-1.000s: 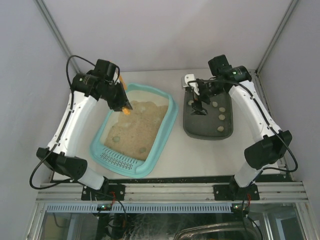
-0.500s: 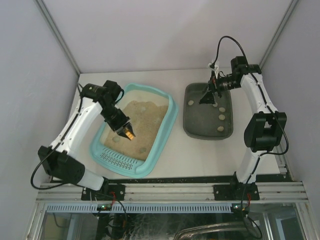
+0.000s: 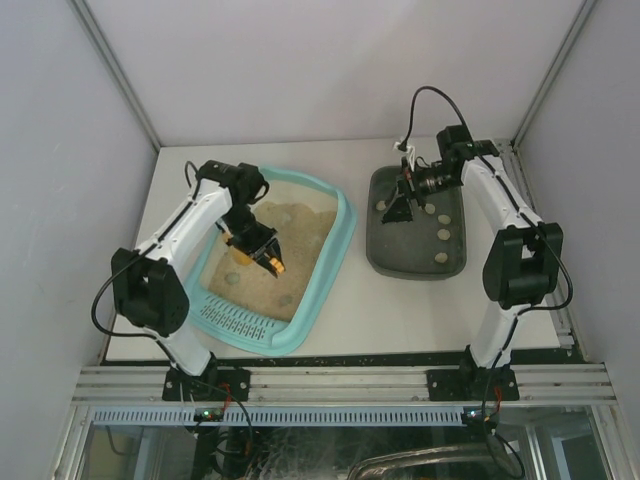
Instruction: Clean the litter box
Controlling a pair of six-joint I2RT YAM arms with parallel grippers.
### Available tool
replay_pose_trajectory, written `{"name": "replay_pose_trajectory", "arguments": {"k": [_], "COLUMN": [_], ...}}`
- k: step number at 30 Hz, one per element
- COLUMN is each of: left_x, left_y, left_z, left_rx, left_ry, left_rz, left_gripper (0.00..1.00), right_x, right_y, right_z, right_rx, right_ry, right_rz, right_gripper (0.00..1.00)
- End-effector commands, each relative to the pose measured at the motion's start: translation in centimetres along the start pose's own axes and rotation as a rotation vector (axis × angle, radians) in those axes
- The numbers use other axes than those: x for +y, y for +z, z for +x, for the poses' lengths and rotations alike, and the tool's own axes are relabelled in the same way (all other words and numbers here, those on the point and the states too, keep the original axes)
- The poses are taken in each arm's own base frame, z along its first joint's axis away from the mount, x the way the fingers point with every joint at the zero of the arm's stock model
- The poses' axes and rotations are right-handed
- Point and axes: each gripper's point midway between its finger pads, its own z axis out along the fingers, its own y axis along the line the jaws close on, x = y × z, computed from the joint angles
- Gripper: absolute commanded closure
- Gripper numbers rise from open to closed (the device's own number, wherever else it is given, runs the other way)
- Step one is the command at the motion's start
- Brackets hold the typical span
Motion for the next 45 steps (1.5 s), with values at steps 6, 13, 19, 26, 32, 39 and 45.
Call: {"name": "replay_pose_trajectory", "arguments": {"k": [6,13,19,26,32,39,45], "left_x": [4.2,5.0,5.1,5.2,3.0,-2.7,-4.9], "left_y": [0.4,0.5,2.7,3.6,3.8,3.0,2.4], "left_z": [3.2,4.3,2.6,-0.7,-3.6,-3.0,-1.3], "left_rx": [0.095,0.114,0.116,0.049,0.003,0.093,0.187], "left_ry": [-0.161,-0.164,-0.098,-0.057,0.050,0.227,0.299], "left_rz": [-0.019,-0.024,-0.128,-0.194,-0.165,0.055,0.209], "left_gripper": [1.00,1.00,1.00,1.00,1.00,1.00,1.00], "right_x": [2.9,3.3,3.1,3.0,2.4,2.1,1.8], "right_y": [1.0,1.8,2.0,1.8,2.0,2.2,2.5], "right_z": [0.2,1.2,1.2,1.8,1.8,1.6,0.4], "right_rx": [0.001,0.015,0.016,0.022,0.020,0.040,0.048], "right_ry": [-0.051,-0.051,-0.046,-0.029,-0.021,-0.027,-0.033], "right_rz": [-0.006,-0.028,-0.019,0.000,0.019,0.043,0.061], "right_gripper": [0.00,0.00,0.00,0.00,0.00,0.00,0.00]}}
